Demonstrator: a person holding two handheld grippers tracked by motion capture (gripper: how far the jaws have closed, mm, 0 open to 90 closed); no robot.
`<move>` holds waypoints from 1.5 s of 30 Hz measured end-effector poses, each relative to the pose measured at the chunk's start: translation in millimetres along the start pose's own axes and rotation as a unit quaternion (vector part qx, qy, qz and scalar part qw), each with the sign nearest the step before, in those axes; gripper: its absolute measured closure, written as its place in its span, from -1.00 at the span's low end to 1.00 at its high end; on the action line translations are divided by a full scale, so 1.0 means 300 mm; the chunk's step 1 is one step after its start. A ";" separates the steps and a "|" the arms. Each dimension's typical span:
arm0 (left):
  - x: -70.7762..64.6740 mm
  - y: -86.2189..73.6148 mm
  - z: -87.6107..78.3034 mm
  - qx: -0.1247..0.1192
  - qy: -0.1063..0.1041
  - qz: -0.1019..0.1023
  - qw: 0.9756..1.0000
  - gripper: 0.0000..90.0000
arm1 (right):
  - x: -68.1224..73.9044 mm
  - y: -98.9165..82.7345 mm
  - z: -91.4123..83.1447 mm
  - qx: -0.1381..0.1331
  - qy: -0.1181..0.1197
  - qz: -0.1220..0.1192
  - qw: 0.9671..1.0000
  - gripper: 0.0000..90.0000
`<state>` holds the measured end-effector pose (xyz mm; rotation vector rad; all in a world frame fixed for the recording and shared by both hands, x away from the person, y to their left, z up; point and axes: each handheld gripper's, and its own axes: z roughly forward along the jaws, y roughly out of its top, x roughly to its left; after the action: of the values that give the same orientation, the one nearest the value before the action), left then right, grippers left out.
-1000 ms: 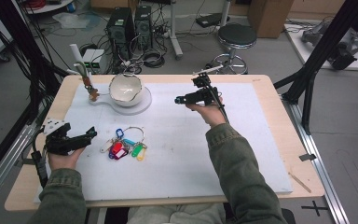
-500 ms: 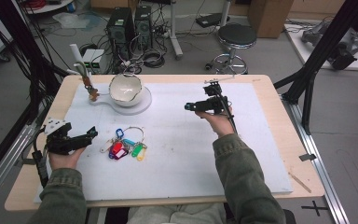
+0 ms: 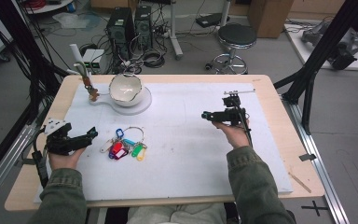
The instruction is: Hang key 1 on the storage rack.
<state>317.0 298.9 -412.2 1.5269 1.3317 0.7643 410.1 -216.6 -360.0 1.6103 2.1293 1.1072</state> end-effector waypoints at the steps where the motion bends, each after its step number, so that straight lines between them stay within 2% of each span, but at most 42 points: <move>1: -0.001 0.000 -0.001 -0.001 0.000 -0.001 1.000 -0.96 | -0.007 -0.011 -0.006 0.000 -0.001 0.003 1.000 -0.99; 4: 0.000 0.000 -0.001 0.000 0.001 -0.001 1.000 -0.96 | -0.027 -0.042 -0.026 -0.002 -0.005 0.011 1.000 -0.99; 7: 0.000 0.000 0.002 -0.001 0.001 -0.004 1.000 -0.96 | -0.040 -0.068 -0.045 -0.009 -0.016 0.009 1.000 -0.99; 11: -0.001 0.000 0.003 0.000 0.001 -0.003 1.000 -0.96 | -0.059 -0.100 -0.061 -0.014 -0.016 0.014 1.000 -0.99; 15: 0.000 0.000 0.003 0.001 0.000 -0.004 1.000 -0.96 | -0.074 -0.133 -0.065 -0.014 -0.026 0.008 1.000 -0.99; 23: -0.003 -0.001 0.004 0.004 -0.003 0.000 1.000 -0.96 | -0.094 -0.189 -0.068 -0.014 -0.027 0.010 0.999 -0.99; 30: -0.003 -0.001 0.005 0.004 -0.003 -0.001 1.000 -0.96 | -0.103 -0.223 -0.073 -0.022 -0.029 -0.004 0.999 -0.99; 35: -0.004 -0.001 0.006 0.003 -0.004 -0.005 1.000 -0.96 | -0.117 -0.254 -0.079 -0.032 -0.039 -0.007 0.999 -0.99; 38: -0.003 0.000 0.006 0.003 -0.005 -0.005 1.000 -0.96 | -0.121 -0.272 -0.090 -0.042 -0.054 -0.016 0.997 -0.99; 40: -0.003 0.001 0.007 0.005 -0.008 -0.006 1.000 -0.96 | -0.124 -0.283 -0.100 -0.055 -0.062 -0.014 0.996 -0.99; 42: -0.007 0.005 0.008 0.006 -0.010 -0.004 1.000 -0.96 | -0.129 -0.293 -0.106 -0.062 -0.060 -0.007 0.996 -0.99; 45: -0.022 0.015 0.015 0.009 -0.015 0.011 1.000 -0.96 | -0.139 -0.305 -0.107 -0.070 -0.062 -0.007 0.996 -0.99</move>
<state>321.3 291.7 -409.0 1.5635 1.3054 0.7432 340.3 -276.9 -411.6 1.5558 1.9380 1.0963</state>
